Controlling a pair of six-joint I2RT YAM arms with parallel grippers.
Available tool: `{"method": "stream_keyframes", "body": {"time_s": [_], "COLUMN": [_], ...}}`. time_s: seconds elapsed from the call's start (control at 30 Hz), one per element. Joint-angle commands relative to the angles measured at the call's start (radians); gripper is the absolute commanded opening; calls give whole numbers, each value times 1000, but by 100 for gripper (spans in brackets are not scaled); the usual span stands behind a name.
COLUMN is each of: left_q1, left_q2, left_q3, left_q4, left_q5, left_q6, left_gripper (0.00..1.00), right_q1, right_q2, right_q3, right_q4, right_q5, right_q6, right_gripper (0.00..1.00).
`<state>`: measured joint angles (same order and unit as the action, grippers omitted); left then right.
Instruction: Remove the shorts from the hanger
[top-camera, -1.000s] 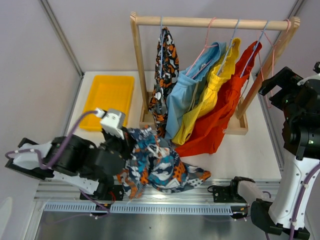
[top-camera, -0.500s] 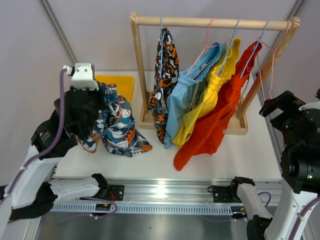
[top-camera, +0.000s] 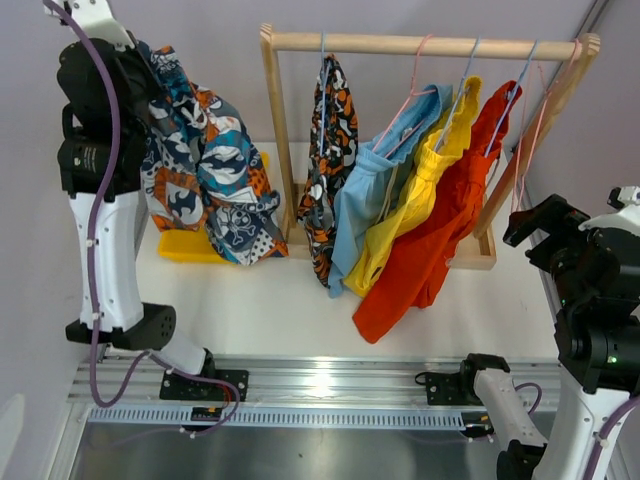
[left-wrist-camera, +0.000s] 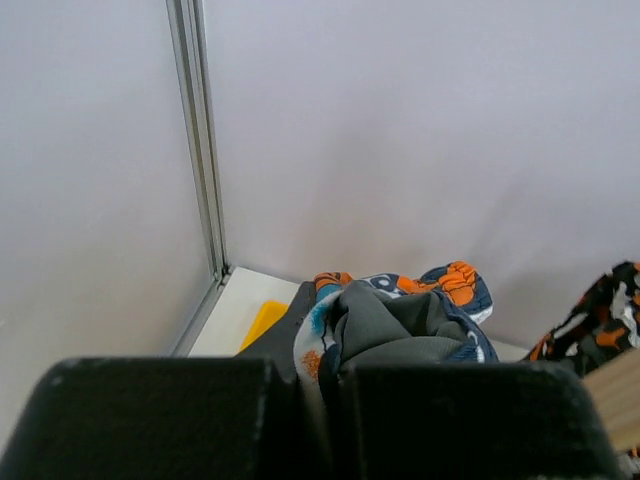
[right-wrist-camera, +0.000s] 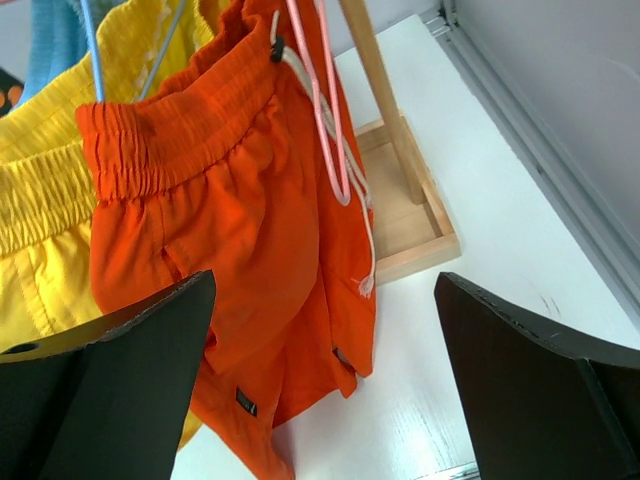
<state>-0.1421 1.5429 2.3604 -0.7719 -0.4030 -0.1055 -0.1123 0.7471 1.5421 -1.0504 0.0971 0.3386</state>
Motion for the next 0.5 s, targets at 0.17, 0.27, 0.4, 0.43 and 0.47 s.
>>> {"method": "stream_keyframes", "body": {"time_s": [0.17, 0.27, 0.4, 0.43, 0.47], "left_q1": [53, 52, 52, 52, 53], "left_q2": [212, 165, 76, 69, 66], "left_q3": [47, -168, -525, -561, -638], "left_q4": [57, 179, 342, 358, 376], "left_q5": [95, 72, 58, 56, 61], "left_q6": [-51, -54, -53, -54, -56], "left_gripper": [0, 0, 0, 0, 2], "right_q1": [63, 63, 63, 63, 63], "right_q2": [-32, -40, -57, -61, -63], "right_q3": [-57, -68, -51, -43, -36], "right_q4": [47, 56, 85, 90, 95], "right_q5": [1, -4, -8, -10, -10], "right_q6": [-6, 0, 11, 13, 16], "right_gripper": [99, 99, 99, 99, 99]}}
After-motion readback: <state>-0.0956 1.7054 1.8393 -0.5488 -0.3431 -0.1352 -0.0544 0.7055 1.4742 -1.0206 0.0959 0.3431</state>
